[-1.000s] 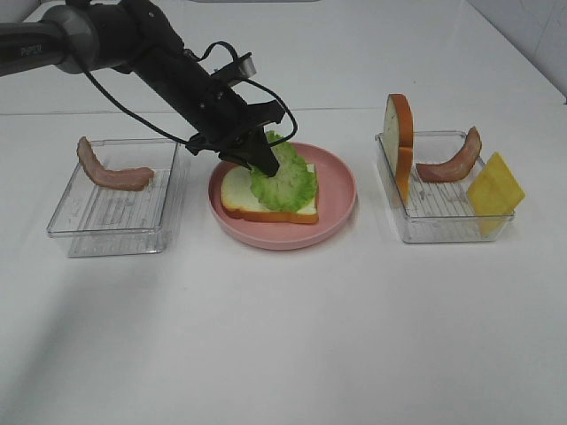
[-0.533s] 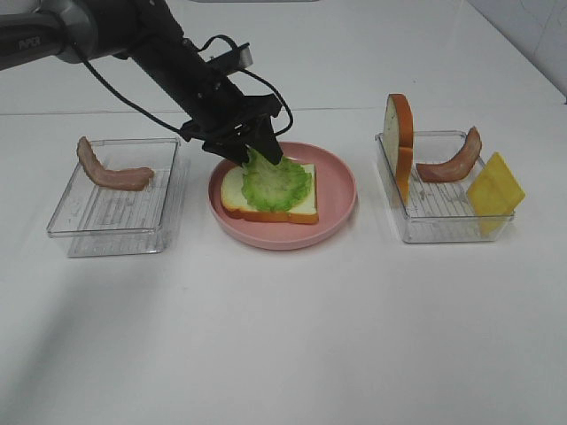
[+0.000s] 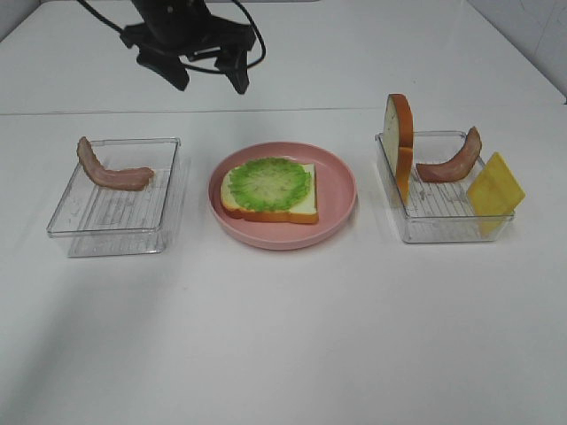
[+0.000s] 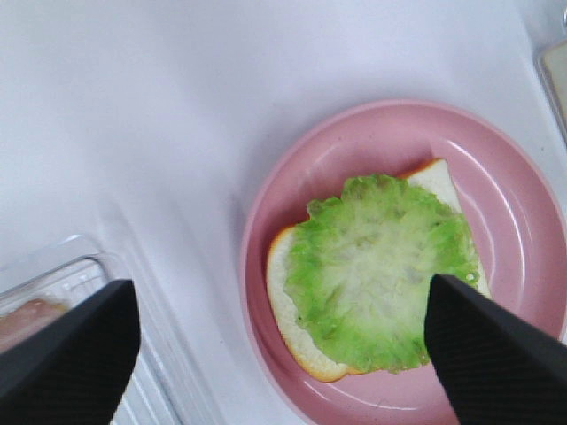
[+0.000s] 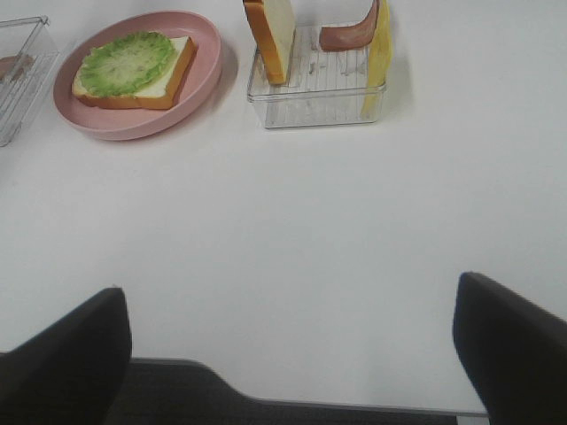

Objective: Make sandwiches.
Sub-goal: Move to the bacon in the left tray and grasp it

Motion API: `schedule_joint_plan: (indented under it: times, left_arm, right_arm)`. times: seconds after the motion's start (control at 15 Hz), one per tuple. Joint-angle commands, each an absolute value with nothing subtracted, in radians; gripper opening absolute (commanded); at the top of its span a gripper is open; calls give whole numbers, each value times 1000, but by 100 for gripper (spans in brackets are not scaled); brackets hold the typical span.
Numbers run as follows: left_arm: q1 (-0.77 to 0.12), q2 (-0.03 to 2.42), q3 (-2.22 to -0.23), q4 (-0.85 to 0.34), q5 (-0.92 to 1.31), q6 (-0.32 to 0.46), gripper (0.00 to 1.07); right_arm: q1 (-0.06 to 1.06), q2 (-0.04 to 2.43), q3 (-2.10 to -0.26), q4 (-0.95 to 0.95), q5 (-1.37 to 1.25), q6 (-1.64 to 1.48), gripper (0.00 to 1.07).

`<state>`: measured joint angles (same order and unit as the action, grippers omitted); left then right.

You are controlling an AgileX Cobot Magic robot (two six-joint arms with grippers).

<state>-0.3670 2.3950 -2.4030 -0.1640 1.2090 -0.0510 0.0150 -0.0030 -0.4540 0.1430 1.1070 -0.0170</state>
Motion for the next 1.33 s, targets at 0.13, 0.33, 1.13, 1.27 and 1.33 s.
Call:
schedule_joint_plan:
  times: [0.13,0.33,1.13,1.27,1.33]
  left_arm:
    - [-363,2244,-2268,-46,1319,-118,81]
    - [-257,2119,-2061,-31,1319,-118,81]
    - [-51,2395,-2174,-78,1318,-49,79]
    - [-51,2412,-2175,-77,1318,-43,78]
    - [-51,2426,-2175,-77,1317,-31,77]
  right_arm:
    - [12,-34,-450,149,1099,-26,94]
    - [12,-34,-450,148,1098,-26,94]
    - [12,-34,-450,149,1098,-26,94]
    - [12,-34,-450,149,1098,-26,94]
    - [12,-34,-450,149,1098,-26,94]
